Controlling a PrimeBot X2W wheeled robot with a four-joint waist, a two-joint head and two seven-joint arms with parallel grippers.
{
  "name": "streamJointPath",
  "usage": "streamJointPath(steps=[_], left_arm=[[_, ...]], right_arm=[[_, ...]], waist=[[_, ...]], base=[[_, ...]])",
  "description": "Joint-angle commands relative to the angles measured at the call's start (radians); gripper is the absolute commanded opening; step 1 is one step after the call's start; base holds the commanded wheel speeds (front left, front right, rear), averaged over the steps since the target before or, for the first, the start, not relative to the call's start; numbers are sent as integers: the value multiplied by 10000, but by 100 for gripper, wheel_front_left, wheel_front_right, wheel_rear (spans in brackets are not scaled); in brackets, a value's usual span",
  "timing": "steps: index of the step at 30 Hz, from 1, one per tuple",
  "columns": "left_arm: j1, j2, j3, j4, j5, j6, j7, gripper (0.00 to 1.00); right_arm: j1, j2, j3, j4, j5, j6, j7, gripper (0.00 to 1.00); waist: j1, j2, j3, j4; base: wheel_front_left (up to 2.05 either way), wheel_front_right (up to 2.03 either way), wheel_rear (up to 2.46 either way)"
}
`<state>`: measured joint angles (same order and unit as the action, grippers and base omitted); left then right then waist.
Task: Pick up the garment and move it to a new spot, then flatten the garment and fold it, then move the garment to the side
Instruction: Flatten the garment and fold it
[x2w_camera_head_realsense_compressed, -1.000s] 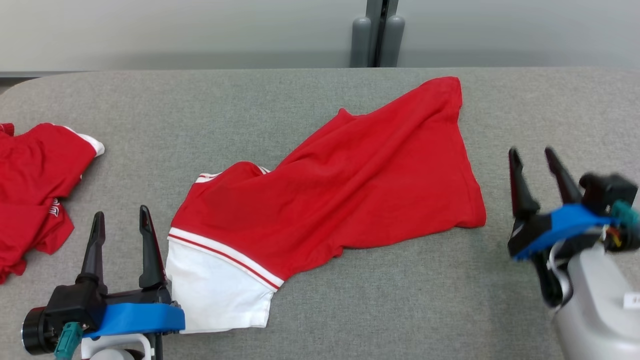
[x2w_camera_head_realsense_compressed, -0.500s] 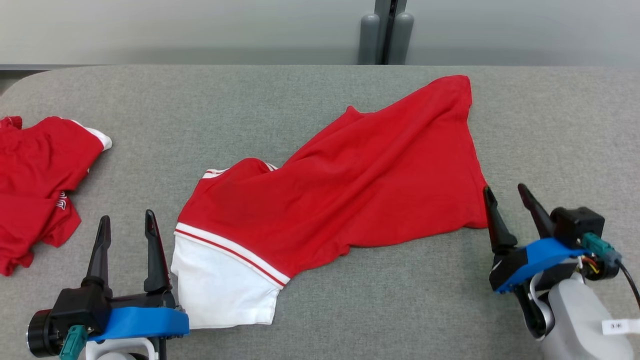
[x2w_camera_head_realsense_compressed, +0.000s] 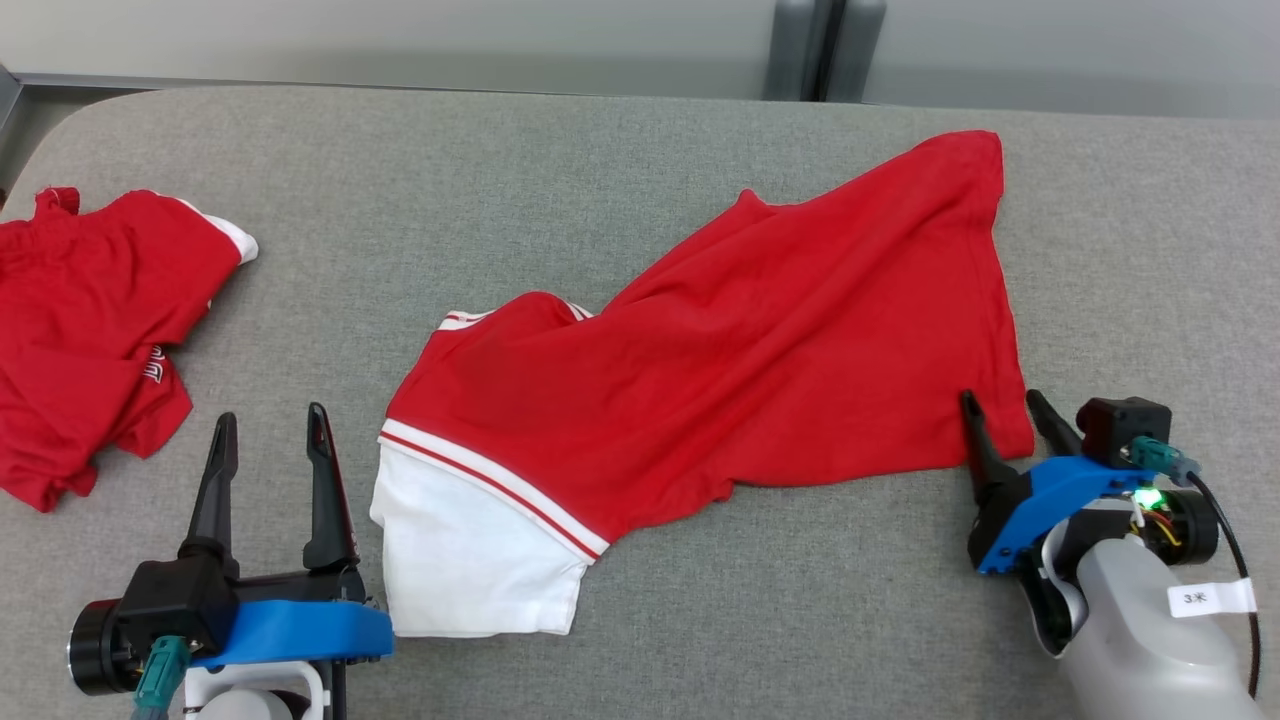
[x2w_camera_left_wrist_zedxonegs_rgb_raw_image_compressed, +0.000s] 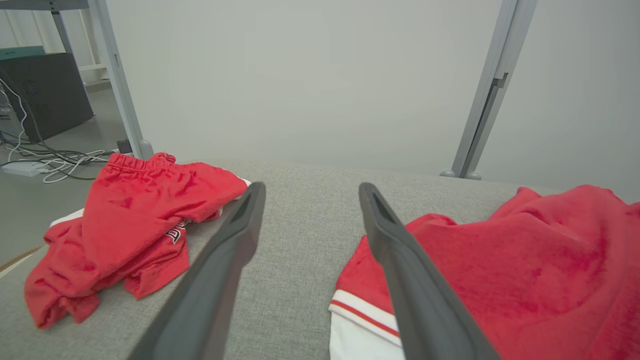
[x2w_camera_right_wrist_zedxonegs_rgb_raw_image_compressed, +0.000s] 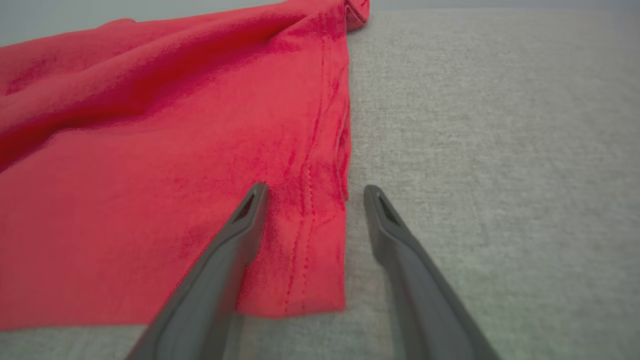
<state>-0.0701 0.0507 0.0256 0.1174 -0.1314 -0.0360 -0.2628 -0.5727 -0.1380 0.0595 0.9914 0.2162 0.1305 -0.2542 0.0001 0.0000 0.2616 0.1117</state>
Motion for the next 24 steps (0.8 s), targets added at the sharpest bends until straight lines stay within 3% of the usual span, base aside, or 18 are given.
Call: streamJointPath(steps=[1, 3, 4, 5, 12, 24], left_arm=[[-110, -9, 42, -50, -1, 38, -29, 100], [-63, -9, 61, -49, -18, 67, -29, 100], [-44, -6, 75, -46, -26, 74, -29, 100], [-14, -7, 92, -35, -32, 90, -29, 100], [181, -9, 179, 46, -40, 90, -29, 100], [597, -9, 436, 215, 55, -142, -29, 100]], right_arm=[[-29, 177, 110, 286, 101, 6, 46, 100], [-8, 370, 331, 440, 250, 15, 12, 100], [-2, 417, 387, 492, 363, 15, 1, 38], [1, 460, 470, 533, 467, 15, -10, 0], [308, 376, 614, -545, 912, 3, -100, 0], [3347, -136, 216, -3406, 1635, 3, -103, 0]], waist=[[-1, 0, 19, 17], [-1, 0, 16, 4], [-1, 0, 4, -12], [-1, 0, -25, -39], [-1, 0, -400, -362], [-1, 0, -1099, -1122]], base=[[0, 0, 0], [0, 0, 0], [0, 0, 0], [0, 0, 0], [0, 0, 0], [0, 0, 0]])
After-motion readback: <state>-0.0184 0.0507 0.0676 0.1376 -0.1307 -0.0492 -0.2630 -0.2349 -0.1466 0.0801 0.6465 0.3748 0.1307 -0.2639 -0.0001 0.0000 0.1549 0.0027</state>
